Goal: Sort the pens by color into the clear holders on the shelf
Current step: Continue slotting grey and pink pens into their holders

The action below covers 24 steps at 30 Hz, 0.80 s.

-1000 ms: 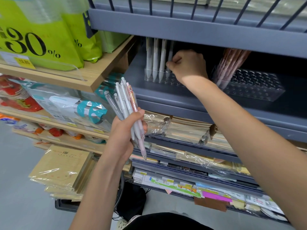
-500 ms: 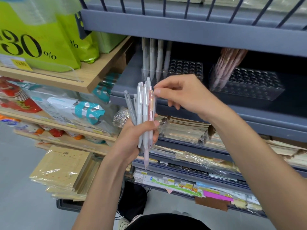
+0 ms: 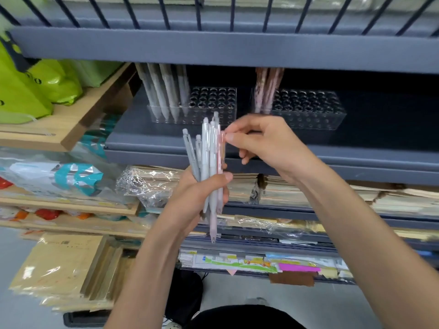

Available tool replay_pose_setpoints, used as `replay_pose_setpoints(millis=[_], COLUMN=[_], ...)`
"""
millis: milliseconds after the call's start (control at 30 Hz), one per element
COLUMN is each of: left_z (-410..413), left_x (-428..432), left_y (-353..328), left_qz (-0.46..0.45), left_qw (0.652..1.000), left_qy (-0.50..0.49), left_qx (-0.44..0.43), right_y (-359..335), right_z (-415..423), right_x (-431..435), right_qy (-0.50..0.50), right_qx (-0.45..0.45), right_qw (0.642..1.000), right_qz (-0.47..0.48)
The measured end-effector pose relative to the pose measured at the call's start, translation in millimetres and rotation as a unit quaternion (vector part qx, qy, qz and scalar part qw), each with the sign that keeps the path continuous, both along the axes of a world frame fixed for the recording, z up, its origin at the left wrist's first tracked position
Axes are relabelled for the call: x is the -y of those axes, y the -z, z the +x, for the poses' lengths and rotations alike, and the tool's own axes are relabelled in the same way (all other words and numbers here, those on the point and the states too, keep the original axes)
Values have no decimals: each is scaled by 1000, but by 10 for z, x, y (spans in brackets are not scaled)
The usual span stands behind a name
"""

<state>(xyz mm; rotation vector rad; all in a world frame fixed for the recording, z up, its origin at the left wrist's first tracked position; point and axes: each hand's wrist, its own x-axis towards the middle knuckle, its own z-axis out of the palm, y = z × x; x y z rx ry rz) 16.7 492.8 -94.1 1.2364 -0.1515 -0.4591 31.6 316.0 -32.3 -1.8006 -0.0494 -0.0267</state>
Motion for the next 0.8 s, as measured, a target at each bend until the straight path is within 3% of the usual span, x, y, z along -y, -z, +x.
replay_pose_setpoints(millis=[333, 800], left_z=[-14, -42], left_x=[323, 435], left_y=[-26, -70], left_qz=[32, 41], left_qw=[998, 997], left_qy=[43, 29], left_qx=[39, 50], right_y=[-61, -47], right_z=[-89, -119], right_x=[337, 473], right_qy=[-7, 27], right_qx=[-27, -11], right_qw=[998, 991], right_qz=[57, 127])
